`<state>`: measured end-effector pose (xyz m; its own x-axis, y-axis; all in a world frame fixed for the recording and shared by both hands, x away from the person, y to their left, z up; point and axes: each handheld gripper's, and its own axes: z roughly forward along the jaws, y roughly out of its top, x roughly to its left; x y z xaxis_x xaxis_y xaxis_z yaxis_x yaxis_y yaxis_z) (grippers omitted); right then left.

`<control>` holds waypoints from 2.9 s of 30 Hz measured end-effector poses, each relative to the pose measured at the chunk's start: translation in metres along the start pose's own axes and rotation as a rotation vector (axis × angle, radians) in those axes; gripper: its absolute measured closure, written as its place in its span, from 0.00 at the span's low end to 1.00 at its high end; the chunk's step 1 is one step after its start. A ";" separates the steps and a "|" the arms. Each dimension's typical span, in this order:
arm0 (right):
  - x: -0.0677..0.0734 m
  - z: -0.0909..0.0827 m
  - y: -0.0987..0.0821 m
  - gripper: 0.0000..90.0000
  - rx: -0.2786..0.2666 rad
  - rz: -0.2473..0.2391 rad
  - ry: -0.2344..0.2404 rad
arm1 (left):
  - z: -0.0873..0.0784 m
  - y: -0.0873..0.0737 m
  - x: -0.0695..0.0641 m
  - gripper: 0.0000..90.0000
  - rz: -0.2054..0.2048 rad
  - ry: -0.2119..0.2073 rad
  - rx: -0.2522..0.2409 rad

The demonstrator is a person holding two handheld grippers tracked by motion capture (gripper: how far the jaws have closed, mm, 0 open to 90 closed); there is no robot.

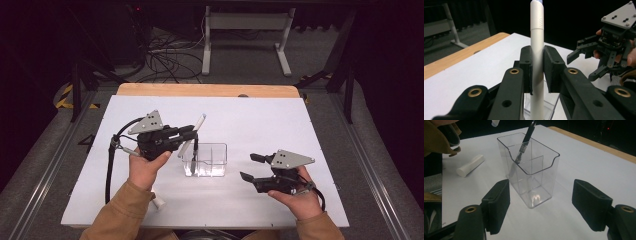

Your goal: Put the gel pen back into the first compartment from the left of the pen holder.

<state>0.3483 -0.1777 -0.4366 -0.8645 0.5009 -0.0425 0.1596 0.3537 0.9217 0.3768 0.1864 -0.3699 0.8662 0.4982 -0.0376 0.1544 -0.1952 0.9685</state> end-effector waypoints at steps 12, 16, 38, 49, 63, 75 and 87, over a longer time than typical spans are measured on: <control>0.000 -0.001 0.000 0.35 -0.003 0.001 0.002 | 0.013 0.002 -0.008 0.87 0.030 0.000 -0.001; 0.000 -0.001 0.000 0.35 -0.003 0.003 0.001 | 0.018 0.001 -0.008 0.87 0.034 0.001 -0.007; 0.000 0.000 0.000 0.35 0.001 0.001 0.005 | 0.042 -0.007 -0.012 0.87 0.021 -0.046 -0.020; 0.000 0.000 -0.001 0.35 0.004 0.000 0.007 | 0.050 -0.011 -0.012 0.87 0.029 -0.057 -0.025; 0.001 0.000 -0.001 0.35 0.003 -0.002 0.009 | 0.054 -0.015 -0.011 0.87 0.027 -0.068 -0.016; 0.000 -0.002 0.000 0.35 -0.007 0.000 0.007 | 0.049 -0.015 -0.016 0.58 0.058 0.020 0.063; 0.000 -0.002 0.002 0.35 -0.014 0.004 0.006 | 0.008 0.003 -0.021 0.20 0.029 0.051 0.101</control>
<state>0.3473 -0.1788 -0.4342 -0.8667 0.4975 -0.0362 0.1565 0.3402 0.9272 0.3631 0.1685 -0.3678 0.8464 0.5326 0.0051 0.1786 -0.2929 0.9393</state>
